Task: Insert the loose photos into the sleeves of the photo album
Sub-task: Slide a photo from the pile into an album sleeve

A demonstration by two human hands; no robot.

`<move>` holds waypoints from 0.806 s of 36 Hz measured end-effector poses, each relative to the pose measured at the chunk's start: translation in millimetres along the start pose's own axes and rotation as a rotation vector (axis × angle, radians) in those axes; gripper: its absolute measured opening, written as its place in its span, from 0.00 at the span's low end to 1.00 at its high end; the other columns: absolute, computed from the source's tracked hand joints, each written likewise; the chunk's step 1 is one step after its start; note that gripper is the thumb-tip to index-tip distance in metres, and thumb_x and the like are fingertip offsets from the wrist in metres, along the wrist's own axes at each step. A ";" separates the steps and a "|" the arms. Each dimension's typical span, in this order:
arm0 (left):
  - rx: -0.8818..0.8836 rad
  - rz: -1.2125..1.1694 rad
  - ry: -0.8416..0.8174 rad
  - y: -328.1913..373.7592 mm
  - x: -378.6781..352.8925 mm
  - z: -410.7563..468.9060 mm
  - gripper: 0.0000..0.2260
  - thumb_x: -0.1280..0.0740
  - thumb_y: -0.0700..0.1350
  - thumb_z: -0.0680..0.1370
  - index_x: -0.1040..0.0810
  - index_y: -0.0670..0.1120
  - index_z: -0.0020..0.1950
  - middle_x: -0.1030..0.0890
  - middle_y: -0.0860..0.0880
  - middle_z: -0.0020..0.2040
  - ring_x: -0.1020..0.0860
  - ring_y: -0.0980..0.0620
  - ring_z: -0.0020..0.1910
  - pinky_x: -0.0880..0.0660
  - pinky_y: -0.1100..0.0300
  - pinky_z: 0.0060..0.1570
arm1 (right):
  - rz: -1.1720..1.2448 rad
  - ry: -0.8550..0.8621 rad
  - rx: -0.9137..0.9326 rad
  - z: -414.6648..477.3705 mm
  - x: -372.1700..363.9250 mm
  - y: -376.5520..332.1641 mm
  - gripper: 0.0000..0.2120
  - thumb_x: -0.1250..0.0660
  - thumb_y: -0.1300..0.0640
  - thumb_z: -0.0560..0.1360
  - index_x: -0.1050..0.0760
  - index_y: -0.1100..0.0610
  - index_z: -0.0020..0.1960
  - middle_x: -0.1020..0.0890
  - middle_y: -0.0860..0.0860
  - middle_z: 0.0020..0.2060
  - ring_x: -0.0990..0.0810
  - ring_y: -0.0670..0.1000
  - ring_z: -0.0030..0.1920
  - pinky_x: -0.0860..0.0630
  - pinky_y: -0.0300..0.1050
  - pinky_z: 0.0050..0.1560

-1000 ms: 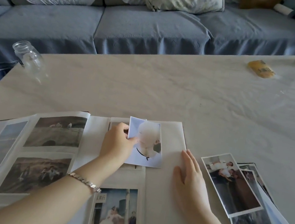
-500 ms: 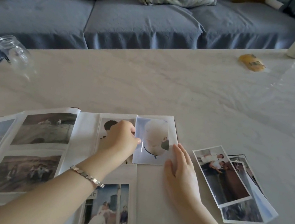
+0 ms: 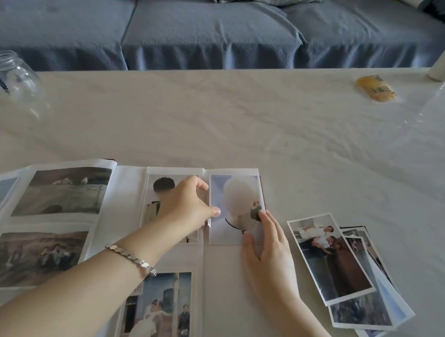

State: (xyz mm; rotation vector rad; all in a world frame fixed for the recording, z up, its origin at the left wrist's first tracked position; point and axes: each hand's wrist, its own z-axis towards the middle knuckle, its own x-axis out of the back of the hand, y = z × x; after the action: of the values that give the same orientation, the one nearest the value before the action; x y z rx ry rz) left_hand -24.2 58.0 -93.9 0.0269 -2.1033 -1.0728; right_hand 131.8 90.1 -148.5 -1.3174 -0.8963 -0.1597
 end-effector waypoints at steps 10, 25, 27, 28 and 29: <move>-0.063 0.050 -0.044 -2.3 2.6 -2.0 0.20 0.29 0.43 0.74 0.32 0.50 0.63 0.19 0.52 0.37 0.21 0.54 0.32 0.27 0.64 0.34 | -0.006 0.011 0.004 -1.0 0.2 -0.8 0.24 0.40 0.56 0.78 0.39 0.55 0.73 0.34 0.46 0.70 0.39 0.45 0.71 0.43 0.36 0.68; -0.420 0.551 0.213 -14.2 -1.0 -28.5 0.22 0.35 0.50 0.77 0.34 0.48 0.69 0.37 0.50 0.69 0.31 0.48 0.63 0.30 0.57 0.52 | -0.071 -0.020 0.024 -7.6 5.1 -7.7 0.19 0.39 0.54 0.78 0.32 0.49 0.69 0.39 0.47 0.73 0.43 0.46 0.72 0.47 0.31 0.63; -0.370 0.471 0.284 -25.4 9.7 -33.2 0.20 0.34 0.47 0.76 0.31 0.46 0.67 0.35 0.48 0.68 0.32 0.46 0.63 0.31 0.55 0.55 | -0.023 -0.012 0.041 -9.6 7.6 -9.3 0.16 0.37 0.56 0.77 0.28 0.47 0.64 0.36 0.43 0.68 0.41 0.44 0.70 0.44 0.31 0.62; -0.322 0.446 0.310 -32.3 15.3 -35.7 0.20 0.33 0.45 0.75 0.30 0.45 0.66 0.35 0.46 0.68 0.32 0.45 0.63 0.31 0.55 0.56 | 0.016 0.001 0.053 -10.6 9.0 -9.6 0.14 0.36 0.57 0.76 0.25 0.46 0.60 0.35 0.40 0.64 0.39 0.43 0.68 0.44 0.31 0.61; -0.259 0.426 0.323 -39.3 21.0 -38.9 0.20 0.33 0.45 0.75 0.31 0.45 0.66 0.35 0.44 0.67 0.33 0.44 0.63 0.31 0.55 0.56 | 0.045 0.019 0.063 -11.7 10.5 -8.5 0.13 0.35 0.59 0.76 0.24 0.45 0.57 0.35 0.39 0.62 0.38 0.43 0.67 0.43 0.32 0.62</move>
State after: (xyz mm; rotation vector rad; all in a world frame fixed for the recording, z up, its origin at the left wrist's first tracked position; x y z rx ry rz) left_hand -26.3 -1.1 -94.5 -0.3375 -1.5770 -0.9923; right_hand 139.5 81.2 -135.0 -1.2747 -0.8481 -0.1077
